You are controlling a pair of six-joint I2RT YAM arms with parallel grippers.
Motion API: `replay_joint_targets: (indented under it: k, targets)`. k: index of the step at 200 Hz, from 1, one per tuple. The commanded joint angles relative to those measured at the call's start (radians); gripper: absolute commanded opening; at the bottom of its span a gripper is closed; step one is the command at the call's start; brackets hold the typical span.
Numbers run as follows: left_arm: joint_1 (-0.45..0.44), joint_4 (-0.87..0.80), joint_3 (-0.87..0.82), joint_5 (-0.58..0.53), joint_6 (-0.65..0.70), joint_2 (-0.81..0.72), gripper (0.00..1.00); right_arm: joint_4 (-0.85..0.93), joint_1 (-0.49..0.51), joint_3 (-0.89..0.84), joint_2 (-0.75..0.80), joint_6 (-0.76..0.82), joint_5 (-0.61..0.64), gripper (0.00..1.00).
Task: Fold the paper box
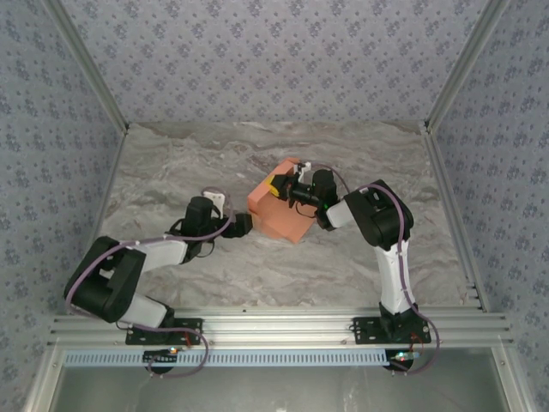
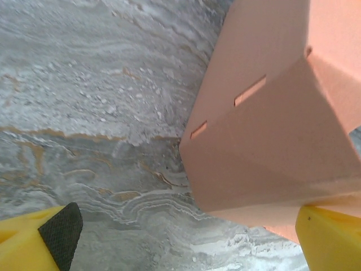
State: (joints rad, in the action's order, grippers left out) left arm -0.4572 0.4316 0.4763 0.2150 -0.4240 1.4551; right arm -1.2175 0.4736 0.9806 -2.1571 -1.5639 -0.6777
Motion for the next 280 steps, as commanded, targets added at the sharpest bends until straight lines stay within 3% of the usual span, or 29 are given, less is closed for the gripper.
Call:
replay_joint_targets:
  k: [1,44,75,92,158,213,228,267,280]
  targets:
    - [-0.024,0.055,0.040,0.026,0.004,0.032,0.99,-0.012,0.004,-0.008,-0.020,-0.012,0.000,0.00]
    - [-0.039,0.091,0.054,0.035,0.025,0.067,0.99,-0.019,0.004,-0.025,-0.018,-0.017,0.006,0.00]
    - [-0.050,0.178,0.007,0.112,0.136,0.029,0.99,-0.014,0.004,-0.028,-0.020,-0.018,0.007,0.00]
    - [-0.052,0.135,0.026,0.130,0.193,0.023,0.99,-0.012,0.004,-0.023,-0.021,-0.018,0.007,0.00]
    - [-0.049,0.065,0.059,0.040,0.249,-0.004,0.99,0.007,0.018,-0.032,-0.021,-0.010,0.010,0.06]
    - [-0.046,0.051,0.065,0.047,0.235,-0.008,0.75,0.015,0.020,-0.031,-0.018,-0.004,0.012,0.16]
    - [-0.046,0.039,0.062,0.079,0.234,-0.022,0.76,0.020,0.019,-0.030,-0.015,-0.003,0.014,0.16]
    - [-0.048,0.072,-0.020,0.212,0.260,-0.127,0.91,0.026,0.019,-0.032,-0.014,0.001,0.012,0.16]
    - [-0.052,0.025,-0.023,0.202,0.287,-0.143,0.94,0.028,0.018,-0.031,-0.015,0.002,0.007,0.18]
